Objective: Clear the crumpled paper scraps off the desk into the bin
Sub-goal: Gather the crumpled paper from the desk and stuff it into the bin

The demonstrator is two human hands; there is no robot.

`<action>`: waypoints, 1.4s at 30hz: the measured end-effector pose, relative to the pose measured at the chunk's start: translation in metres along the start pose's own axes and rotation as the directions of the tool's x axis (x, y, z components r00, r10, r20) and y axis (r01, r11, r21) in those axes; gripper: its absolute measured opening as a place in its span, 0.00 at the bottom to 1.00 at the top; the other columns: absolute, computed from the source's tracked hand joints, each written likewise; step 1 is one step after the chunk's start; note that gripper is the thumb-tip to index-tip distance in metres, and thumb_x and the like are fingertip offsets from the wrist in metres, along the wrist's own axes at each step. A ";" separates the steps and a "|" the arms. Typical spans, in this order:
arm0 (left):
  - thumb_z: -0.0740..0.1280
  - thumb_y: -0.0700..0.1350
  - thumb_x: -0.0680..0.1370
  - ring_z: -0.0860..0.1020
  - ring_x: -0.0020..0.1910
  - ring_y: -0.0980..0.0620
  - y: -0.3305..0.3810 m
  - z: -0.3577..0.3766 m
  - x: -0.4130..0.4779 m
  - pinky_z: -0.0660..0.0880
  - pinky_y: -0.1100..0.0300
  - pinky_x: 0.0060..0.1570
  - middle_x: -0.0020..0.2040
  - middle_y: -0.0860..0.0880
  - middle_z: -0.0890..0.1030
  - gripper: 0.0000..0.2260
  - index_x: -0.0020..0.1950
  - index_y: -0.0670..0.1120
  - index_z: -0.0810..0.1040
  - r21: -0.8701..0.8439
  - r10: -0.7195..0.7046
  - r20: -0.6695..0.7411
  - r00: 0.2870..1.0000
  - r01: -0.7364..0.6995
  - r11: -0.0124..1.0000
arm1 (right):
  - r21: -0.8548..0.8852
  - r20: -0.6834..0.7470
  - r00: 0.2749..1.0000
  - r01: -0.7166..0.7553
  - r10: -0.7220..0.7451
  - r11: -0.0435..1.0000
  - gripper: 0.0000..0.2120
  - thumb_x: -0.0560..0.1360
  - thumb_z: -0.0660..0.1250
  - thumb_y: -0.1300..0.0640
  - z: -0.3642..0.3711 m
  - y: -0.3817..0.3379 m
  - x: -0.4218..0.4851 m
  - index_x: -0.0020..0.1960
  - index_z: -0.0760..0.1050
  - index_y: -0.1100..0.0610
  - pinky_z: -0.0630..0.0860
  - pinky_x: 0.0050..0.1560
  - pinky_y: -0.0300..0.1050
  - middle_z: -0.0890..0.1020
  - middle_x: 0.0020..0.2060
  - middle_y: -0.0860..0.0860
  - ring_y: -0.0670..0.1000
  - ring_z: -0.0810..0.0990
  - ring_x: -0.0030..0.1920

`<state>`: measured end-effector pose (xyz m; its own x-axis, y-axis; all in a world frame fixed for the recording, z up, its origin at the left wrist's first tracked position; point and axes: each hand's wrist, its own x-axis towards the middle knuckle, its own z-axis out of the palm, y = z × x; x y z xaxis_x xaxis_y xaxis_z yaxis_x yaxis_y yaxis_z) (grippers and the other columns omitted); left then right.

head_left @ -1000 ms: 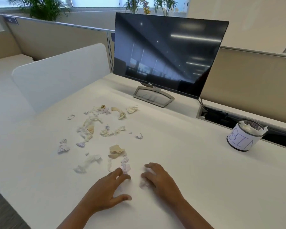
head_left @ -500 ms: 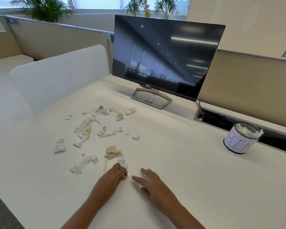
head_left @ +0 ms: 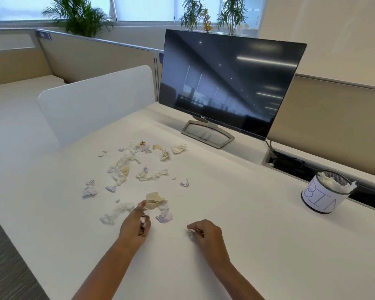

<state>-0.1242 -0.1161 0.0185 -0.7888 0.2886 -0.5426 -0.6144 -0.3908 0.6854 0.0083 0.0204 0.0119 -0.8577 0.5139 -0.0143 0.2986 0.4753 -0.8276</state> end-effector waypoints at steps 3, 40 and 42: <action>0.53 0.48 0.82 0.61 0.12 0.58 0.009 0.002 0.003 0.58 0.70 0.13 0.17 0.53 0.69 0.15 0.42 0.46 0.75 -0.263 -0.067 0.062 0.996 0.081 0.961 | 0.090 -0.012 0.995 -0.097 0.098 0.991 0.10 0.73 0.64 0.69 0.003 -0.001 0.013 0.49 0.82 0.62 0.72 0.41 0.27 0.84 0.46 0.56 0.48 0.79 0.43; 0.69 0.71 0.59 0.75 0.25 0.59 0.044 0.014 0.078 0.70 0.70 0.17 0.36 0.49 0.81 0.34 0.59 0.53 0.80 0.277 -0.019 0.909 0.417 -0.635 -0.721 | -0.327 -0.029 0.992 0.107 -0.123 0.939 0.11 0.78 0.59 0.62 0.042 -0.018 0.100 0.57 0.77 0.57 0.66 0.55 0.35 0.79 0.54 0.53 0.51 0.74 0.56; 0.72 0.69 0.59 0.77 0.27 0.59 0.044 0.023 0.083 0.70 0.70 0.18 0.36 0.49 0.81 0.32 0.58 0.54 0.81 0.229 -0.061 0.919 0.390 -0.652 -0.722 | -0.252 -0.067 0.995 0.054 -0.073 0.966 0.10 0.76 0.63 0.64 0.032 -0.022 0.109 0.55 0.79 0.60 0.67 0.52 0.32 0.81 0.52 0.56 0.52 0.77 0.54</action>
<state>-0.2172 -0.0889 0.0144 -0.2831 0.9395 0.1930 0.9553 0.2940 -0.0300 -0.1048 0.0430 0.0112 -0.8472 0.5246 0.0841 0.3477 0.6672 -0.6588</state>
